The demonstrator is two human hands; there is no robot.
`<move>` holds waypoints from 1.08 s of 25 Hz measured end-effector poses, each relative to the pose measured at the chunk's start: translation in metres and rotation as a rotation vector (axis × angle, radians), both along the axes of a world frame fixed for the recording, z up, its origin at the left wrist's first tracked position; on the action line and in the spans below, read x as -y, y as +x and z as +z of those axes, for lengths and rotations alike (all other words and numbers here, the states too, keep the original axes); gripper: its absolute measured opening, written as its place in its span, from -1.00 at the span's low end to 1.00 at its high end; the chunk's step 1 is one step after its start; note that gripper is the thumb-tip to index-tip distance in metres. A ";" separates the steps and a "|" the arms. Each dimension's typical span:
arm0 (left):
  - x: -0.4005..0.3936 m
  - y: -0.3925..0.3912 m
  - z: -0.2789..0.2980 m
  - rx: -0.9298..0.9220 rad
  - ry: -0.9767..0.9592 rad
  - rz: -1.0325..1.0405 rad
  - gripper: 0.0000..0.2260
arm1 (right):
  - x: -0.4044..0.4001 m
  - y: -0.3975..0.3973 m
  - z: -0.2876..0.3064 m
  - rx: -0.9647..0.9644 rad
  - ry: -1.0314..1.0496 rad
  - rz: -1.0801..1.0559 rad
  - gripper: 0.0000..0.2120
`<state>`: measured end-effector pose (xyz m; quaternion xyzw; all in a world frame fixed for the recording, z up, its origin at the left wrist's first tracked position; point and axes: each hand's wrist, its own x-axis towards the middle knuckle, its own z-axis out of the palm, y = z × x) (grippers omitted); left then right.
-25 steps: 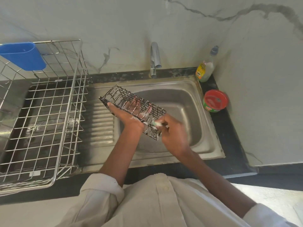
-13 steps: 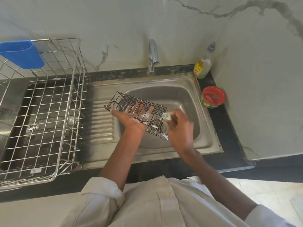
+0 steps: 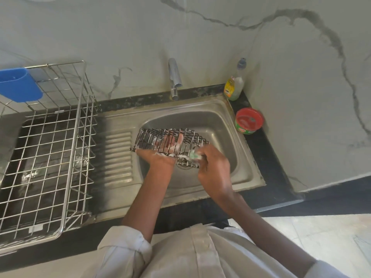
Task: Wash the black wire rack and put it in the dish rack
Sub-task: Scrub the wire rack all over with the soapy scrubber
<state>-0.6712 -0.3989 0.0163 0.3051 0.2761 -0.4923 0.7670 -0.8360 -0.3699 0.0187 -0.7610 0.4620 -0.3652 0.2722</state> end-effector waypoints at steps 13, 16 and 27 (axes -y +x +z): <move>0.002 -0.009 -0.002 0.124 -0.021 -0.254 -0.21 | 0.017 -0.009 0.020 -0.097 -0.091 -0.210 -0.73; 0.002 -0.009 -0.007 0.181 0.040 -0.297 -0.18 | 0.008 0.008 0.021 -0.255 -0.124 -0.015 -0.64; -0.006 -0.010 0.000 0.525 0.062 -0.499 -0.43 | 0.050 0.058 0.027 -0.146 -0.031 0.234 -0.76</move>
